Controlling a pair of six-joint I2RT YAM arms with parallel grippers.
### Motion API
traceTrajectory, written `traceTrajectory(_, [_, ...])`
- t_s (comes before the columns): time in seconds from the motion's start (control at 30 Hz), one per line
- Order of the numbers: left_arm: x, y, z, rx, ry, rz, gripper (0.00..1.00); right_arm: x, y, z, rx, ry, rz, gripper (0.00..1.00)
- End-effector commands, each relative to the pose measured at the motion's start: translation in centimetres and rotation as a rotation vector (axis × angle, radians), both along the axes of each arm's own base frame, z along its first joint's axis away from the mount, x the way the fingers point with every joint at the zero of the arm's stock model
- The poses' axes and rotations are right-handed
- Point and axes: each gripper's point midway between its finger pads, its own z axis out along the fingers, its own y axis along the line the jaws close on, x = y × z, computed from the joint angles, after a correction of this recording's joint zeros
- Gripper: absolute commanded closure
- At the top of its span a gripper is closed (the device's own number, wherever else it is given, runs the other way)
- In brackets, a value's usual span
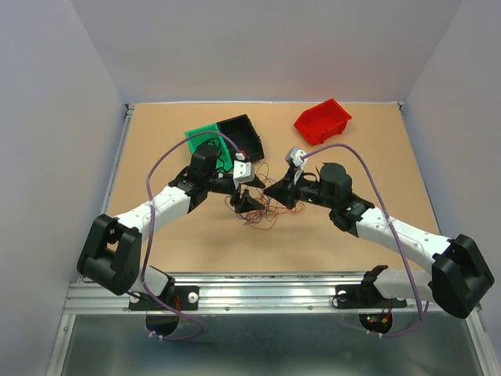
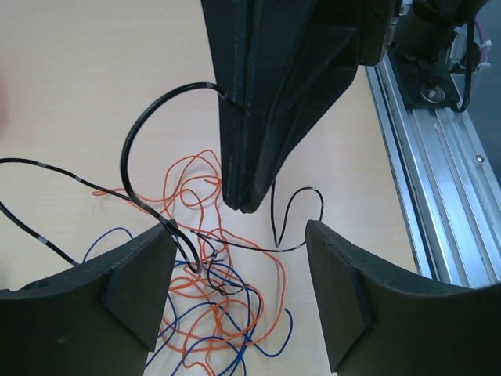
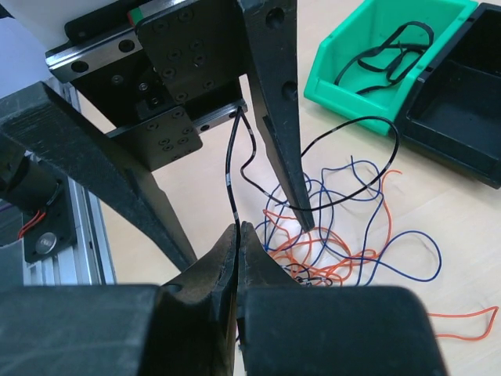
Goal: Untangle the cables
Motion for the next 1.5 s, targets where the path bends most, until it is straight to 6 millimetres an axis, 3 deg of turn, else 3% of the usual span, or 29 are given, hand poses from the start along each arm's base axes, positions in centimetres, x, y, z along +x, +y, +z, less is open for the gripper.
traceTrajectory(0.0, [-1.2, -0.1, 1.9, -0.041, -0.067, -0.081, 0.21, -0.1, 0.6, 2.2, 0.06, -0.065, 0.019, 0.99])
traceTrajectory(0.5, [-1.0, -1.3, 1.5, -0.025, -0.04, -0.096, 0.21, 0.5, 1.1, 2.9, 0.096, -0.072, 0.011, 0.99])
traceTrajectory(0.57, [-0.8, -1.4, 1.4, -0.021, -0.037, -0.09, 0.25, 0.4, 1.3, 3.0, 0.105, -0.073, 0.017, 0.99])
traceTrajectory(0.6, [-0.7, -1.4, 1.4, -0.02, -0.034, -0.087, 0.28, 0.4, 1.4, 2.9, 0.104, -0.069, 0.025, 0.99])
traceTrajectory(0.7, [0.1, -1.6, 1.6, -0.013, -0.029, -0.052, 0.54, 0.4, 1.7, 2.8, 0.106, -0.063, 0.034, 0.99])
traceTrajectory(0.77, [0.3, -1.6, 1.9, -0.017, -0.022, -0.035, 0.6, 0.5, 1.7, 2.8, 0.106, -0.062, 0.034, 0.99])
traceTrajectory(0.8, [0.4, -1.6, 2.0, -0.021, -0.03, -0.03, 0.69, 0.4, 1.8, 2.7, 0.104, -0.059, 0.038, 0.99])
traceTrajectory(0.9, [0.7, -1.5, 2.3, -0.026, -0.034, -0.002, 0.83, 0.4, 1.8, 2.6, 0.103, -0.058, 0.038, 0.99])
traceTrajectory(0.93, [0.8, -1.4, 2.3, -0.025, -0.029, 0.003, 0.83, 0.5, 1.7, 2.7, 0.104, -0.062, 0.035, 0.97])
traceTrajectory(0.97, [0.9, -1.4, 2.2, -0.025, -0.026, 0.007, 0.83, 0.4, 1.7, 2.7, 0.104, -0.061, 0.032, 0.83])
traceTrajectory(1.03, [1.0, -1.3, 2.2, -0.024, -0.023, 0.011, 0.85, 0.4, 1.6, 2.7, 0.105, -0.064, 0.028, 0.78])
traceTrajectory(1.1, [1.4, -1.2, 2.0, -0.019, -0.012, 0.029, 1.0, 0.6, 1.2, 2.8, 0.108, -0.068, 0.0, 0.66])
traceTrajectory(1.23, [2.9, -0.2, 2.5, -0.031, 0.006, 0.097, 1.0, 0.9, 0.2, 3.1, 0.116, -0.08, -0.064, 0.49])
traceTrajectory(1.33, [4.4, 1.2, 4.0, -0.066, 0.01, 0.161, 1.0, 1.4, -1.2, 3.8, 0.137, -0.094, -0.152, 0.31])
traceTrajectory(1.47, [5.7, 2.7, 7.9, -0.108, -0.012, 0.217, 1.0, 2.0, -2.9, 4.3, 0.162, -0.114, -0.256, 0.21])
